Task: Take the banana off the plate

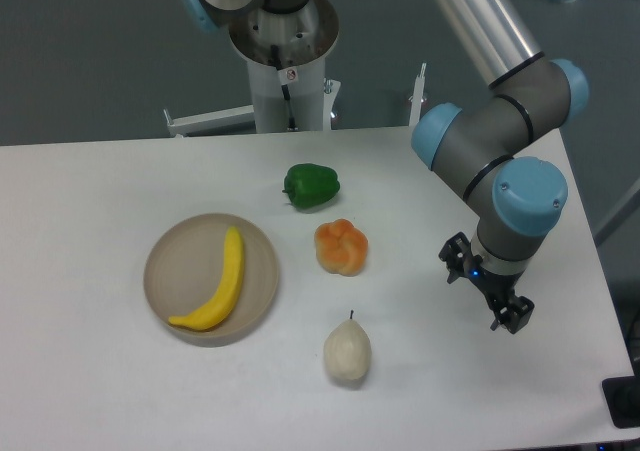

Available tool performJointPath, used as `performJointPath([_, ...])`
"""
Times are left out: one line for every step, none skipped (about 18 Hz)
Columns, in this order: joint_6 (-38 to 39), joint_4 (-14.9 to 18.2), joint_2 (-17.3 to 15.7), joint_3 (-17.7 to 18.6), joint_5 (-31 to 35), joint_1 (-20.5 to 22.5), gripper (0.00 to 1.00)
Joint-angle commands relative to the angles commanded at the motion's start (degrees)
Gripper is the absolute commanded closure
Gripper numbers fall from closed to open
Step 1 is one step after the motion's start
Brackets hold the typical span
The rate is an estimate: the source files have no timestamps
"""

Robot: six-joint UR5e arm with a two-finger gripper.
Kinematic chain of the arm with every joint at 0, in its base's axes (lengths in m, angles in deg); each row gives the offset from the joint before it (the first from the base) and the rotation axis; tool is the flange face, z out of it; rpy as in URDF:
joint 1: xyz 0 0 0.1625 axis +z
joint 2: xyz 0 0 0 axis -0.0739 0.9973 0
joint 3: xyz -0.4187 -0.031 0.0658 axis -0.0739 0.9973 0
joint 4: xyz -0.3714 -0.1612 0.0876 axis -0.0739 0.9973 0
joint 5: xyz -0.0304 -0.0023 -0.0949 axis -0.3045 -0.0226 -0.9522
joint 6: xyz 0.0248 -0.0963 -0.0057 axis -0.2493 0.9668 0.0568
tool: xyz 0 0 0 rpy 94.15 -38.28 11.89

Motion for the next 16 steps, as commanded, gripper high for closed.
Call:
performJointPath([0.0,0.0,0.0,-0.2,-0.3,0.0,0.00])
performJointPath([0.0,0.0,0.0,-0.2,-0.3,0.0,0.00])
performJointPath([0.1,0.0,0.0,-0.2,-0.3,-0.1,0.00])
performJointPath([0.5,0.0,0.0,-0.2,-0.3,-0.2,0.00])
performJointPath([1.1,-0.1,0.0,-0.2,-0.3,-0.3,0.00])
performJointPath([1.5,-0.1,-0.2,-0.3,-0.4,-0.4,0.00])
performJointPath([2.2,-0.1,-0.3,-0.3,-0.4,-0.4,0.00])
performJointPath([2.9,-0.1,-0.4,-0.3,-0.4,-0.5,0.00])
performJointPath([4.6,-0.2,-0.6,-0.1,-0.4,-0.9,0.00])
performJointPath([6.1,-0.1,-0.7,-0.1,-0.4,-1.5,0.00])
performJointPath([7.9,0.0,-1.1,0.2,-0.4,-2.0,0.00])
performJointPath([9.7,0.1,-1.8,0.9,-0.3,-2.5,0.00])
performJointPath([11.4,0.3,-2.7,1.8,-0.2,-3.5,0.00])
performJointPath([13.4,0.2,-4.2,4.1,-0.3,-5.1,0.00])
performJointPath([14.7,0.2,-5.3,5.8,-0.3,-5.9,0.00])
performJointPath([17.0,0.2,-7.1,8.2,-0.3,-7.5,0.00])
